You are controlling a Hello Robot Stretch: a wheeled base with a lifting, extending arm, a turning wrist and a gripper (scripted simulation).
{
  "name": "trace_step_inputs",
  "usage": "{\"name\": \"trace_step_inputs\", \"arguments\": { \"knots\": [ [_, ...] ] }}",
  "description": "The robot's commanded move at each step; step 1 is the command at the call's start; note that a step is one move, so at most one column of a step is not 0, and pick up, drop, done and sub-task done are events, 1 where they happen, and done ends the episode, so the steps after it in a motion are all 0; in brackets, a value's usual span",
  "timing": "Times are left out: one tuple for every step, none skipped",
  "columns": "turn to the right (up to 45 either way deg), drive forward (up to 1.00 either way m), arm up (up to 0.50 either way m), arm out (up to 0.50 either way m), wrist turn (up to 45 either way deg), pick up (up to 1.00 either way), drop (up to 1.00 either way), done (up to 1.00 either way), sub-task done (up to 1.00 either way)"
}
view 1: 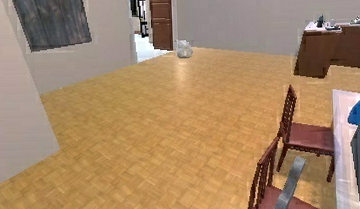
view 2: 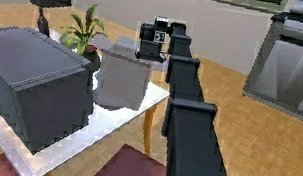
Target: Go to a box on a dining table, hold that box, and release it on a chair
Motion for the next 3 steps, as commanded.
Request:
{"name": "trace_step_inputs", "arguments": {
  "knots": [
    [0.0, 0.00, 0.00, 0.00, -45.0, 0.00, 0.00, 0.00, 0.00],
    [0.0, 0.00, 0.00, 0.00, -45.0, 0.00, 0.00, 0.00, 0.00],
    [0.0, 0.00, 0.00, 0.00, -42.0, 0.00, 0.00, 0.00, 0.00]
  ]
}}
